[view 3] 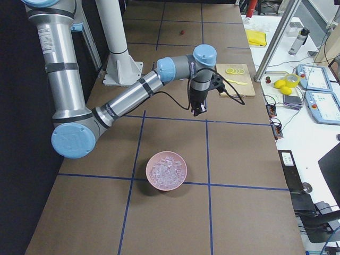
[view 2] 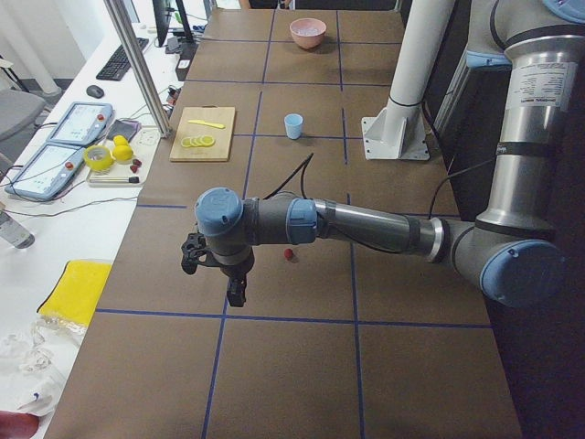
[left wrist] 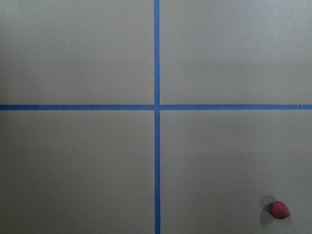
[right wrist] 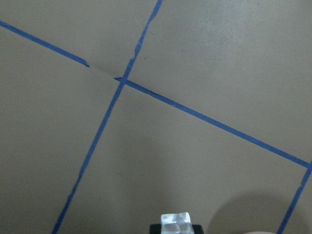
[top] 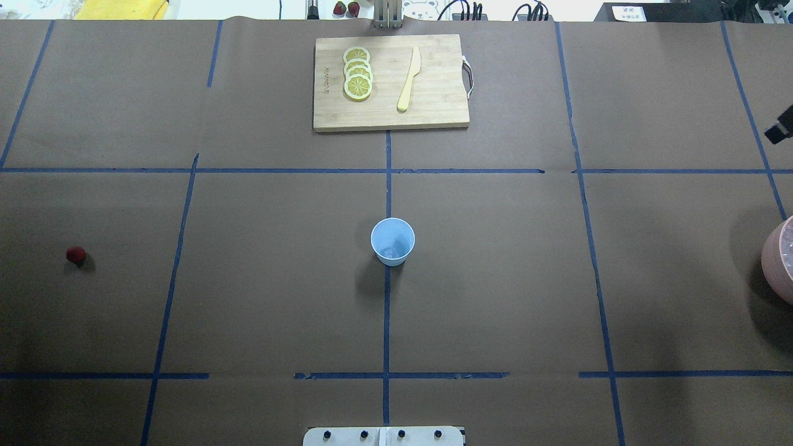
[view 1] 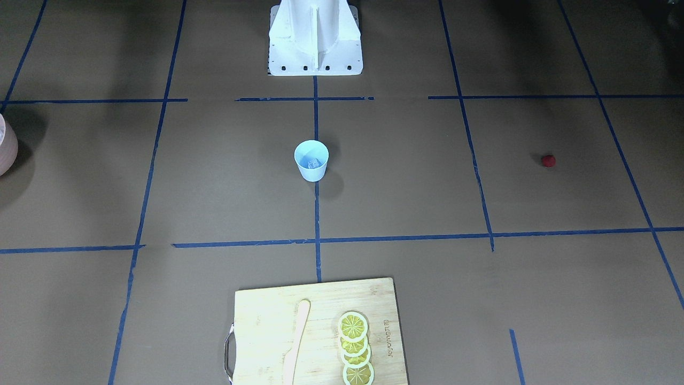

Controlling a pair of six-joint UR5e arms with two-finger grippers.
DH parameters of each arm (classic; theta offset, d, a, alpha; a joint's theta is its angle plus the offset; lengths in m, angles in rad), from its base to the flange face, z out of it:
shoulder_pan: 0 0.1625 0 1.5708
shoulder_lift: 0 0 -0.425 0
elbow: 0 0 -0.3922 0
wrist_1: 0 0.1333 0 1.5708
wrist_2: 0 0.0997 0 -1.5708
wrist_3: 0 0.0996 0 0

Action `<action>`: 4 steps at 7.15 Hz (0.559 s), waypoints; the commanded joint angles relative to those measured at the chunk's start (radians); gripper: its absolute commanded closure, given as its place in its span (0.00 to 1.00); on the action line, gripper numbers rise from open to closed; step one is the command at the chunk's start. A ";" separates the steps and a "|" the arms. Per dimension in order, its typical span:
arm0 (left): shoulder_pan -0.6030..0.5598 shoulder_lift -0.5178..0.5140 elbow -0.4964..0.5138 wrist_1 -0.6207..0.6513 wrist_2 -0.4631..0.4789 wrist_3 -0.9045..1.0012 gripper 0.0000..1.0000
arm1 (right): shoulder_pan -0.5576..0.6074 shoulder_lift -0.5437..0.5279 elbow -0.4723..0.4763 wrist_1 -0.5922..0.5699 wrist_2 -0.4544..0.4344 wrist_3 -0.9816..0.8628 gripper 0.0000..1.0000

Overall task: Put ice and strawberries in cup
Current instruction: 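Carry the second ice cube over the light-blue cup with the right gripper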

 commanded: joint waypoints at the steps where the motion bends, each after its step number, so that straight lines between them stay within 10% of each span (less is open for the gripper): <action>1: 0.000 -0.001 -0.001 -0.002 0.000 -0.030 0.00 | -0.172 0.155 -0.012 -0.007 -0.011 0.289 1.00; 4: 0.000 -0.001 0.001 -0.002 0.000 -0.029 0.00 | -0.355 0.312 -0.045 0.031 -0.071 0.657 1.00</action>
